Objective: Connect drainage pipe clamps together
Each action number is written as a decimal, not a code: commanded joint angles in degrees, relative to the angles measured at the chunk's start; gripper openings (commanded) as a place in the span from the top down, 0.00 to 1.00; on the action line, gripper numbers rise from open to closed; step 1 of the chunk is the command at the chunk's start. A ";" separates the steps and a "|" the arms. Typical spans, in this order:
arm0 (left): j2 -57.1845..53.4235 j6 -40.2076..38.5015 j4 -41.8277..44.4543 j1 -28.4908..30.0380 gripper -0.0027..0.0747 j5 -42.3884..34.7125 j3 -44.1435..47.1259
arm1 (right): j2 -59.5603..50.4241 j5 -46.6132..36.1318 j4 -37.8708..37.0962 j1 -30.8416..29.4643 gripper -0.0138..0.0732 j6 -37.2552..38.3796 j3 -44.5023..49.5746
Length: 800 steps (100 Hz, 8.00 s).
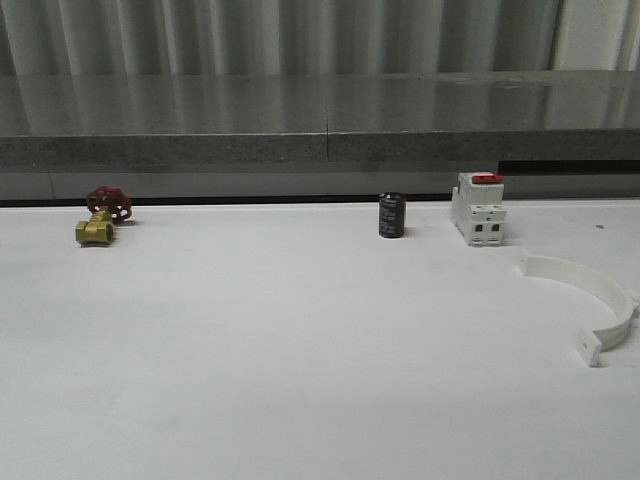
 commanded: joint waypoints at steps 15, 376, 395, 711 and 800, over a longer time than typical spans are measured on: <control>-6.60 0.01 -2.70 -1.72 0.99 3.62 -1.49 | -0.72 -4.22 -0.10 -0.06 0.91 -0.48 -0.91; -93.85 -14.89 4.12 -18.94 0.91 -26.27 56.03 | -0.72 -5.38 -0.10 -0.06 0.91 -0.48 -0.91; -93.75 -14.89 4.12 -18.94 0.99 -26.38 56.11 | -0.39 -3.76 -0.10 -0.06 0.91 -0.48 -4.20; -93.75 -14.89 4.12 -18.94 0.99 -26.38 56.11 | 104.50 25.51 2.97 0.53 0.46 -5.08 -63.34; -93.75 -14.89 4.12 -18.94 0.99 -26.38 56.11 | 102.17 36.97 -1.00 19.00 0.86 15.34 -77.57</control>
